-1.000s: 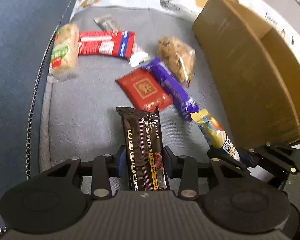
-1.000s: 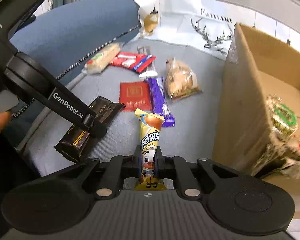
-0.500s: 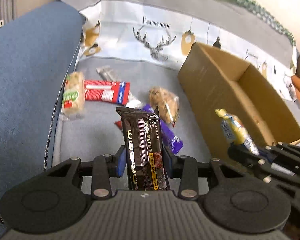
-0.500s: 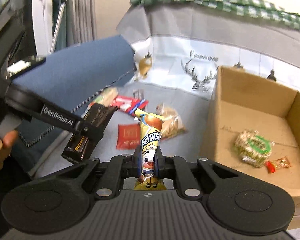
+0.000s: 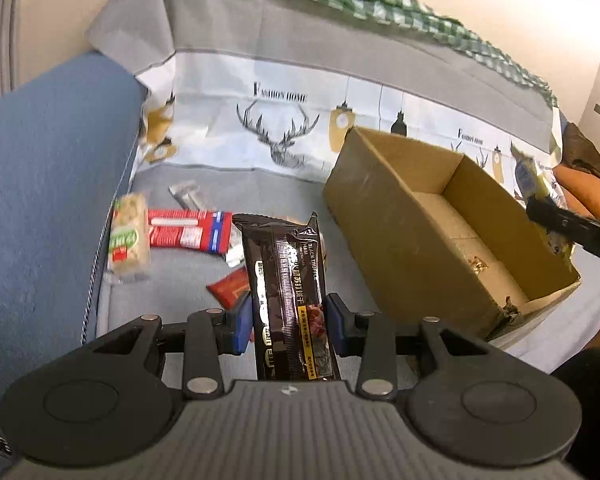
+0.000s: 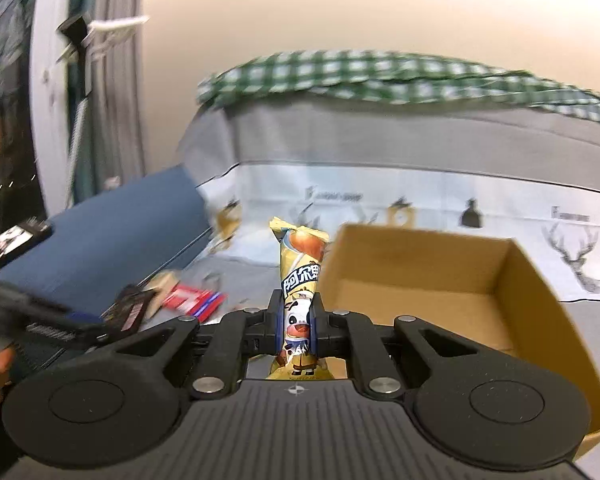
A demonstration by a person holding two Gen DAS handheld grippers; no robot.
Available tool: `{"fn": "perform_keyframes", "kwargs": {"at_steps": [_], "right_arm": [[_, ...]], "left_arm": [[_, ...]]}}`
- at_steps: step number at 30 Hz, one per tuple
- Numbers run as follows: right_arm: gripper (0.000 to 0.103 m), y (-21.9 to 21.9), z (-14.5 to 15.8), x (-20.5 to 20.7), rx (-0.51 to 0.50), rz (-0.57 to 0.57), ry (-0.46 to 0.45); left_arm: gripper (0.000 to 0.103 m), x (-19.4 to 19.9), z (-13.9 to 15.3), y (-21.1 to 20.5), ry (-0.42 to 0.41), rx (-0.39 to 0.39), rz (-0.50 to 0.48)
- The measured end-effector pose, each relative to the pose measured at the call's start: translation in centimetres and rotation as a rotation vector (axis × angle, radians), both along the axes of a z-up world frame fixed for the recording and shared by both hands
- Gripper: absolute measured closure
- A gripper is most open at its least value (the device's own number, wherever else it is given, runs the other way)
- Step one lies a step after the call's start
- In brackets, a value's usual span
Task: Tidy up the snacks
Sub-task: 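Hold the chocolate bar with left gripper while right gripper holds the yellow tube over the box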
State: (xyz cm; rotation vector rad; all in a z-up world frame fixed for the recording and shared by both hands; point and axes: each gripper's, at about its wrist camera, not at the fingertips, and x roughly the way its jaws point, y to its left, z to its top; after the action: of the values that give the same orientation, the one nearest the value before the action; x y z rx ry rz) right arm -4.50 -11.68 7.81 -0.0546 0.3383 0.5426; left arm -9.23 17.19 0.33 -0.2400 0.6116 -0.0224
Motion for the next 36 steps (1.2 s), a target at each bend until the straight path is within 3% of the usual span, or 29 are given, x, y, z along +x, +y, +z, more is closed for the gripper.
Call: {"fn": "perform_keyframes", "kwargs": {"at_steps": [5,11,36], "right_arm": [[0.091,-3.7,-1.0,1.4,0.108,-0.103,0.02],[0.091,-4.9,-1.4,1.5,0.121,-0.098,-0.001],[0.091,-4.8,-1.8,2.5,0.132,-0.087,-0.028]], "left_arm": [[0.061,-0.3,0.2,0.2,-0.033,0.001,0.019],[0.061,0.3,0.2,0.3,-0.03,-0.015,0.031],[0.061,1.4,0.7,-4.0,-0.022,0.124,0.008]]}}
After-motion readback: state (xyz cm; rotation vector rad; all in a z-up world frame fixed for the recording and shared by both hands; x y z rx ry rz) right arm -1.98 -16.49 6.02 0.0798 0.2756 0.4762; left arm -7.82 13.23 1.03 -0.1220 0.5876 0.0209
